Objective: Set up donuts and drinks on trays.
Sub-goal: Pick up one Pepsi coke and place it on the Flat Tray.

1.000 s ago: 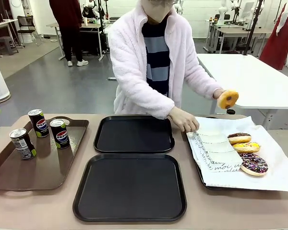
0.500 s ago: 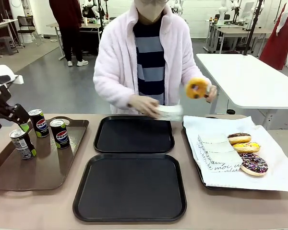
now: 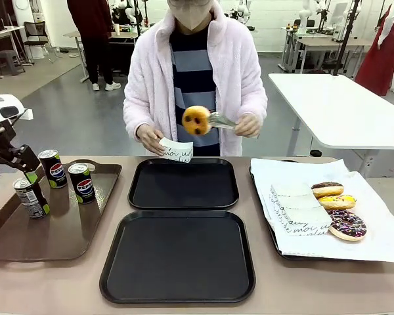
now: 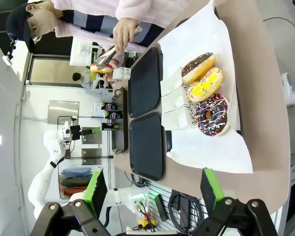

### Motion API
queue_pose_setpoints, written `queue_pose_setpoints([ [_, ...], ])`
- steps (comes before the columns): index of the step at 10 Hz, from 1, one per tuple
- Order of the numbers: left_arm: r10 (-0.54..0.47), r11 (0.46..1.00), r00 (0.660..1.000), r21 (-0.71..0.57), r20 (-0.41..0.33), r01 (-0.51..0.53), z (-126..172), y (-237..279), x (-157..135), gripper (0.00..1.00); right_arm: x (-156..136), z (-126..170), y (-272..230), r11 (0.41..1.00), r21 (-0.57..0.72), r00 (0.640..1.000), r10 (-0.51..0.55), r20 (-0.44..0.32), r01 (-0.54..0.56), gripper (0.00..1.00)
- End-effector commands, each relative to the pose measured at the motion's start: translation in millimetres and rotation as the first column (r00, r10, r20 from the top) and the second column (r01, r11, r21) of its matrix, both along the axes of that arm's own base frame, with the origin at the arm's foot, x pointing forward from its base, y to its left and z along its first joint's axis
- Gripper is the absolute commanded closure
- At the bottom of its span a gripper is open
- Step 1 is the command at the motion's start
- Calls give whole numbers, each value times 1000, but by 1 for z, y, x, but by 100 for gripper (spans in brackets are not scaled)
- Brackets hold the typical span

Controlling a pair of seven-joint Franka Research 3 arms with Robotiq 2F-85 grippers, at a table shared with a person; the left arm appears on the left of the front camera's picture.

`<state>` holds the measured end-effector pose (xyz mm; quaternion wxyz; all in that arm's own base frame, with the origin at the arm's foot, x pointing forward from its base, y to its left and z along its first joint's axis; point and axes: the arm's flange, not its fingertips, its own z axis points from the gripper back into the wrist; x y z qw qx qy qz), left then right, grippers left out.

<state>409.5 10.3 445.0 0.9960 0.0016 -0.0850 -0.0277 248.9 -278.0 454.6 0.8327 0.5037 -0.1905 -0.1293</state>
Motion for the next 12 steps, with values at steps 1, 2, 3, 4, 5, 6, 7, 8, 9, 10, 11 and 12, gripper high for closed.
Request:
queue_pose_setpoints([
  [1, -4, 1000, 1000, 15, 23, 4, -1, -4, -4, 0, 1, 0, -1, 1000, 11, 1000, 0, 24, 0, 0],
  [2, -4, 1000, 1000, 15, 23, 4, -1, -4, -4, 0, 1, 0, -1, 1000, 11, 1000, 0, 24, 0, 0],
  [3, -4, 1000, 1000, 15, 23, 4, -1, -4, -4, 0, 1, 0, -1, 1000, 11, 1000, 0, 24, 0, 0],
  [4, -4, 1000, 1000, 15, 23, 4, -1, -4, -4, 0, 1, 0, -1, 1000, 11, 1000, 0, 24, 0, 0],
  [5, -11, 1000, 1000, 0, 4, 11, 1, -4, -1, 0, 1, 0, -1, 1000, 11, 1000, 0, 24, 0, 0],
  [6, -36, 999, 999, 23, 21, 36, -5, -6, 7, 0, 1, 0, -1, 1000, 11, 1000, 0, 24, 0, 0],
  [7, -14, 1000, 1000, 6, 27, 14, -7, -5, 12, 0, 1, 0, -1, 1000, 11, 1000, 0, 24, 0, 0],
  [8, -8, 1000, 1000, 0, 25, 8, -10, -2, 18, 0, 1, 0, -1, 1000, 11, 1000, 0, 24, 0, 0],
  [9, 3, 1000, 1000, -4, 17, -3, -13, 0, 29, 0, 1, 0, -1, 1000, 11, 1000, 0, 24, 0, 0],
  [10, 16, 1000, 1000, -1, 7, -16, -18, 4, 34, 0, 1, 0, -1, 1000, 11, 1000, 0, 24, 0, 0],
  [11, 37, 999, 999, -12, 4, -37, -25, 9, 36, 0, 1, 0, -1, 1000, 11, 1000, 0, 24, 0, 0],
  [12, 40, 999, 999, -14, -8, -40, -29, 12, 44, 0, 1, 0, -1, 1000, 11, 1000, 0, 24, 0, 0],
])
